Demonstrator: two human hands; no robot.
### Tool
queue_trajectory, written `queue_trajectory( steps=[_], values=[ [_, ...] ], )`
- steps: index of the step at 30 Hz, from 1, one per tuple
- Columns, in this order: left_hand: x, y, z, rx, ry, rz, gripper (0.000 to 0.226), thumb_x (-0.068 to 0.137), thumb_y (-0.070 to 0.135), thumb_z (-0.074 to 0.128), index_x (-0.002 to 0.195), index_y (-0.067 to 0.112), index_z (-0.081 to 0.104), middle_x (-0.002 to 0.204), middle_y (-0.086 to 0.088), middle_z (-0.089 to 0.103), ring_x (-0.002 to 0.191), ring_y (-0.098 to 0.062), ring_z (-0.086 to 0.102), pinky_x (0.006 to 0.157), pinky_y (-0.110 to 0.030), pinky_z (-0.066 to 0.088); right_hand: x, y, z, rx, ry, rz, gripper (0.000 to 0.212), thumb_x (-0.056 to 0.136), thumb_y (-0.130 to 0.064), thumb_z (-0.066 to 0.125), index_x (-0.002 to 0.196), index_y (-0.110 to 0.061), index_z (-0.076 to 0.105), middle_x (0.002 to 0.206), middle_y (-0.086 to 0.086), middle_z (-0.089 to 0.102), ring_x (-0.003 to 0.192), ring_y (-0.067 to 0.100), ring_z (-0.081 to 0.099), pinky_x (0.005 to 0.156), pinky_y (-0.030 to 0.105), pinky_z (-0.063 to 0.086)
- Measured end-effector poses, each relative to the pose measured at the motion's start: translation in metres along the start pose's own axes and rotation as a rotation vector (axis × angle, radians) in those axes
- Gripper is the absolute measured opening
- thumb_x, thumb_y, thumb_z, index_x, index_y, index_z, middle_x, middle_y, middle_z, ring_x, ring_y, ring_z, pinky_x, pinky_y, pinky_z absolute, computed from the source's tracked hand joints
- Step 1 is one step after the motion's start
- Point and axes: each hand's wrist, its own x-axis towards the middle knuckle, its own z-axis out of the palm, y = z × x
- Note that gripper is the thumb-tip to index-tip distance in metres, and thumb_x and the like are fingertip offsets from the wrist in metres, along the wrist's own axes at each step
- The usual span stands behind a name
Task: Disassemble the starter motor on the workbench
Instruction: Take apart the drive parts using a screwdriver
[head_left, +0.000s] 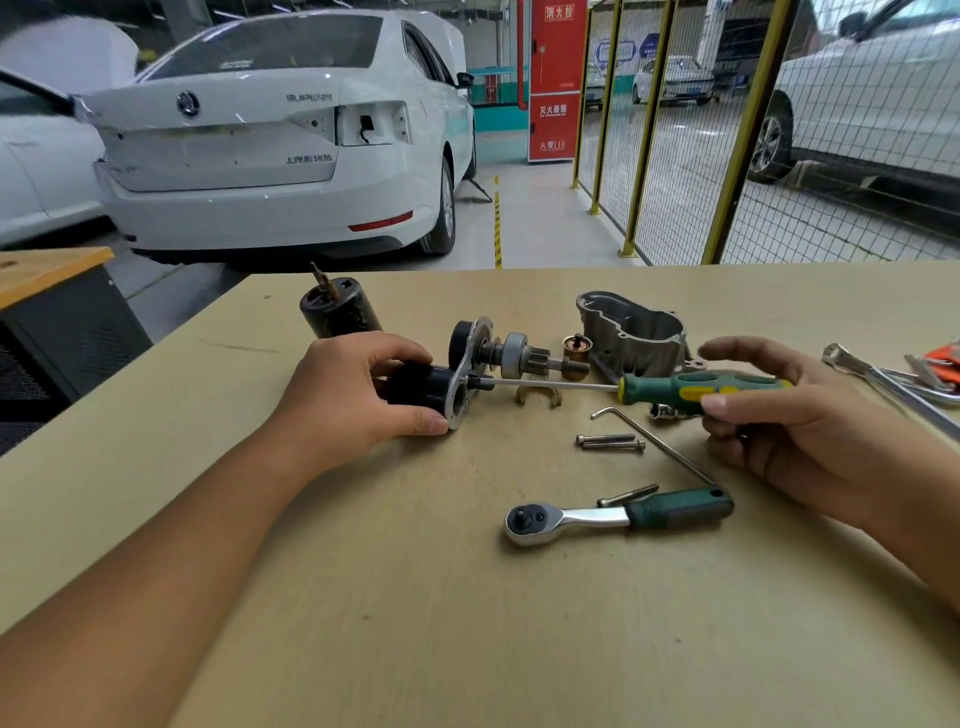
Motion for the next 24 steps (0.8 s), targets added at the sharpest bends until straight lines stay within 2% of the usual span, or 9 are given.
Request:
queue_trajectory(
  steps=[1, 3, 6, 12, 14, 17, 19, 21, 24],
  values=[
    [0.000, 0.000, 0.000, 0.002, 0.000, 0.000, 0.059, 0.048, 0.034, 0.104, 0.098, 0.044, 0.076, 0.096, 0.021, 0.075, 0.097, 0.006, 0.069, 0.088, -0.033, 0.060, 0.000, 0.001, 0.002, 0.028, -0.003, 0.003, 0.056, 0.055, -0.003, 0.088, 0.107, -0.019, 0.073, 0.084, 0.011, 0.070, 0.058, 0.017, 0.050, 0.047, 0.027, 0.047],
    [0.000, -0.001, 0.000, 0.010, -0.001, 0.002, 0.059, 0.048, 0.036, 0.104, 0.097, 0.047, 0.074, 0.097, 0.022, 0.074, 0.098, 0.005, 0.069, 0.090, -0.035, 0.060, 0.001, -0.001, 0.006, 0.013, 0.003, 0.031, 0.041, 0.062, -0.026, 0.092, 0.099, -0.019, 0.074, 0.084, 0.011, 0.070, 0.056, 0.017, 0.052, 0.044, 0.027, 0.046],
    [0.000, -0.001, -0.001, 0.024, -0.001, 0.007, 0.058, 0.047, 0.039, 0.103, 0.095, 0.052, 0.072, 0.097, 0.024, 0.074, 0.100, 0.002, 0.069, 0.093, -0.037, 0.059, -0.001, -0.005, 0.005, -0.130, 0.040, 0.074, 0.041, 0.075, -0.050, 0.076, 0.100, -0.018, 0.073, 0.082, 0.020, 0.070, 0.048, 0.018, 0.050, 0.040, 0.025, 0.041],
    [-0.001, 0.001, -0.001, 0.026, -0.004, 0.008, 0.058, 0.047, 0.041, 0.103, 0.094, 0.057, 0.071, 0.099, 0.030, 0.071, 0.099, 0.008, 0.067, 0.090, -0.033, 0.059, -0.001, 0.001, 0.004, 0.047, 0.009, -0.037, 0.050, 0.056, -0.007, 0.083, 0.104, -0.018, 0.072, 0.084, 0.011, 0.070, 0.057, 0.016, 0.053, 0.047, 0.027, 0.049],
    [0.000, 0.001, -0.002, 0.035, 0.002, 0.009, 0.058, 0.048, 0.040, 0.103, 0.093, 0.055, 0.071, 0.098, 0.028, 0.072, 0.099, 0.008, 0.067, 0.090, -0.032, 0.059, 0.000, 0.000, 0.007, 0.049, -0.002, -0.025, 0.037, 0.067, -0.020, 0.080, 0.103, -0.014, 0.071, 0.084, 0.013, 0.068, 0.056, 0.017, 0.053, 0.045, 0.027, 0.049],
    [-0.001, 0.002, -0.002, 0.066, 0.002, 0.002, 0.058, 0.049, 0.040, 0.102, 0.096, 0.051, 0.071, 0.098, 0.024, 0.073, 0.099, 0.006, 0.067, 0.091, -0.032, 0.059, -0.002, -0.005, 0.008, -0.077, 0.043, 0.033, 0.040, 0.078, -0.044, 0.071, 0.104, -0.012, 0.071, 0.083, 0.023, 0.067, 0.049, 0.019, 0.052, 0.039, 0.027, 0.045],
    [-0.003, 0.004, -0.002, 0.090, -0.002, 0.006, 0.061, 0.051, 0.049, 0.099, 0.106, 0.047, 0.072, 0.104, 0.022, 0.072, 0.101, 0.004, 0.067, 0.093, -0.033, 0.059, -0.001, -0.005, 0.004, -0.079, 0.016, 0.026, 0.032, 0.075, -0.033, 0.076, 0.102, -0.016, 0.073, 0.084, 0.022, 0.068, 0.050, 0.019, 0.052, 0.039, 0.027, 0.045],
    [-0.006, 0.011, 0.001, 0.149, 0.003, 0.066, 0.068, 0.059, 0.065, 0.086, 0.121, 0.045, 0.068, 0.114, 0.022, 0.069, 0.105, 0.002, 0.066, 0.093, -0.033, 0.057, -0.001, -0.002, 0.001, -0.056, -0.012, -0.004, 0.044, 0.062, -0.014, 0.085, 0.104, -0.018, 0.073, 0.083, 0.014, 0.070, 0.055, 0.019, 0.053, 0.045, 0.028, 0.048],
    [-0.009, 0.026, 0.008, 0.343, 0.027, 0.221, 0.057, 0.079, 0.063, 0.066, 0.133, 0.046, 0.058, 0.123, 0.021, 0.062, 0.106, -0.008, 0.063, 0.086, -0.037, 0.056, 0.000, 0.001, 0.001, -0.067, -0.020, -0.012, 0.053, 0.055, -0.008, 0.092, 0.104, -0.016, 0.074, 0.084, 0.011, 0.070, 0.058, 0.018, 0.055, 0.048, 0.028, 0.050]
  ],
)
